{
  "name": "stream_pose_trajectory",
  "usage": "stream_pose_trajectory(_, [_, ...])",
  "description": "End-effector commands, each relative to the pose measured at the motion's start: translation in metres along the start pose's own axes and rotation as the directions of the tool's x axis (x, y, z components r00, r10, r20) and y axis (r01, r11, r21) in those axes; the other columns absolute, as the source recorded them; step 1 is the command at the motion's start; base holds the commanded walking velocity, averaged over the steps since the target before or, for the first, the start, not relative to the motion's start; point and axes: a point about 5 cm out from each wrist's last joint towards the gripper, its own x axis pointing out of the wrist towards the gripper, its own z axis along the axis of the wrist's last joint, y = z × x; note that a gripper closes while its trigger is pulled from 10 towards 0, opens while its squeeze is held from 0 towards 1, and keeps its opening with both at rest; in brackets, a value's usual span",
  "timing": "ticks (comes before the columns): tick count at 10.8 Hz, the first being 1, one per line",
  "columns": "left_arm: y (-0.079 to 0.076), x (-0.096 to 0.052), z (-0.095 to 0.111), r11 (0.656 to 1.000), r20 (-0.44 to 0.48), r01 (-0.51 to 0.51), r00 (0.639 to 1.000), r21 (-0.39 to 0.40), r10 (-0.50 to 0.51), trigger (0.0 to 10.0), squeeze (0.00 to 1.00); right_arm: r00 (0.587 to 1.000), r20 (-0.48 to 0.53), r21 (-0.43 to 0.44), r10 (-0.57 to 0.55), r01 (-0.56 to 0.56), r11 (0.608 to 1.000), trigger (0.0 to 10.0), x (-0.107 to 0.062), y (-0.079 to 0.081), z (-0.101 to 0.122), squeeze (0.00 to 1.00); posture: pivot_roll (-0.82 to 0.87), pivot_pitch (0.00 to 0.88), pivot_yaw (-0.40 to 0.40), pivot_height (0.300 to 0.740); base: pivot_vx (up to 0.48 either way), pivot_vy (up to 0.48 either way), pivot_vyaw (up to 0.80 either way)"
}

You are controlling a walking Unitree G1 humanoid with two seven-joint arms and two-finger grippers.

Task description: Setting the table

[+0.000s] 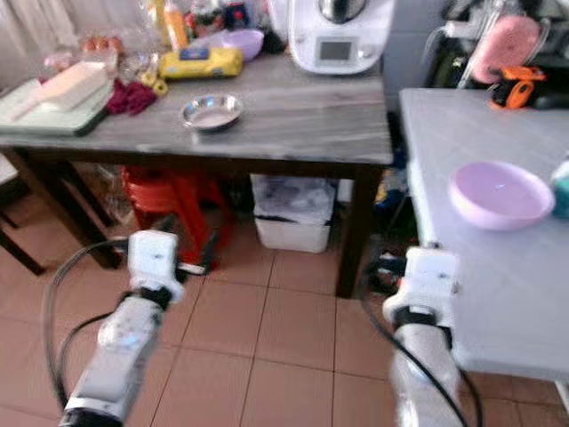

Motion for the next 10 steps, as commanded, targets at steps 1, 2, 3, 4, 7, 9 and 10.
stream_pose_trajectory(1, [-0.003, -0.0005, -0.0026, 1.0, -0.016, 0.016, 1.0, -0.004, -0.016, 10.0, 0.0, 1.0, 0.001, -0.01, -0.011, 0.011, 1.0, 10.0, 0.0002, -0.0037, 0.0013, 0.0, -0.19, 0.06, 0.075, 0.74, 0.0, -0.315, 0.0])
stream_pose_trajectory(2, [-0.0031, -0.0003, -0.0025, 1.0, -0.016, 0.016, 1.0, -0.002, -0.016, 10.0, 0.0, 1.0, 0.003, -0.009, -0.009, 0.009, 1.0, 10.0, 0.0009, -0.0035, 0.0018, 0.0, -0.19, 0.061, 0.076, 0.74, 0.0, -0.311, 0.0])
stream_pose_trajectory(3, [-0.003, -0.0001, -0.0026, 1.0, -0.017, 0.017, 1.0, -0.001, -0.017, 10.0, 0.0, 1.0, 0.005, -0.011, -0.008, 0.008, 1.0, 10.0, 0.0015, -0.0032, 0.0022, 0.0, -0.19, 0.06, 0.076, 0.74, 0.0, -0.311, 0.0])
stream_pose_trajectory(4, [-0.003, 0.0002, -0.0027, 1.0, -0.017, 0.02, 1.0, 0.0, -0.02, 10.0, 0.0, 1.0, 0.005, -0.012, -0.008, 0.008, 1.0, 10.0, 0.0017, -0.0031, 0.0022, 0.0, -0.19, 0.061, 0.074, 0.74, 0.0, -0.311, 0.0])
stream_pose_trajectory(7, [-0.0037, 0.0008, -0.0036, 1.0, -0.02, 0.023, 1.0, 0.003, -0.023, 10.0, 0.0, 1.0, 0.007, -0.016, -0.002, 0.002, 1.0, 10.0, 0.0033, -0.003, 0.0026, 0.0, -0.19, 0.057, 0.071, 0.74, 0.0, -0.312, 0.0])
stream_pose_trajectory(9, [-0.0041, 0.0004, -0.0043, 1.0, -0.021, 0.023, 1.0, 0.003, -0.023, 10.0, 0.0, 1.0, 0.009, -0.017, 0.001, -0.001, 1.0, 10.0, 0.004, -0.0026, 0.003, 0.0, -0.19, 0.055, 0.07, 0.74, 0.0, -0.313, 0.0])
stream_pose_trajectory(10, [-0.0047, 0.0003, -0.0048, 1.0, -0.022, 0.023, 1.0, 0.001, -0.023, 10.0, 0.0, 1.0, 0.011, -0.018, 0.004, -0.003, 1.0, 10.0, 0.0049, -0.002, 0.0039, 0.0, -0.19, 0.055, 0.068, 0.74, 0.0, -0.311, 0.0])
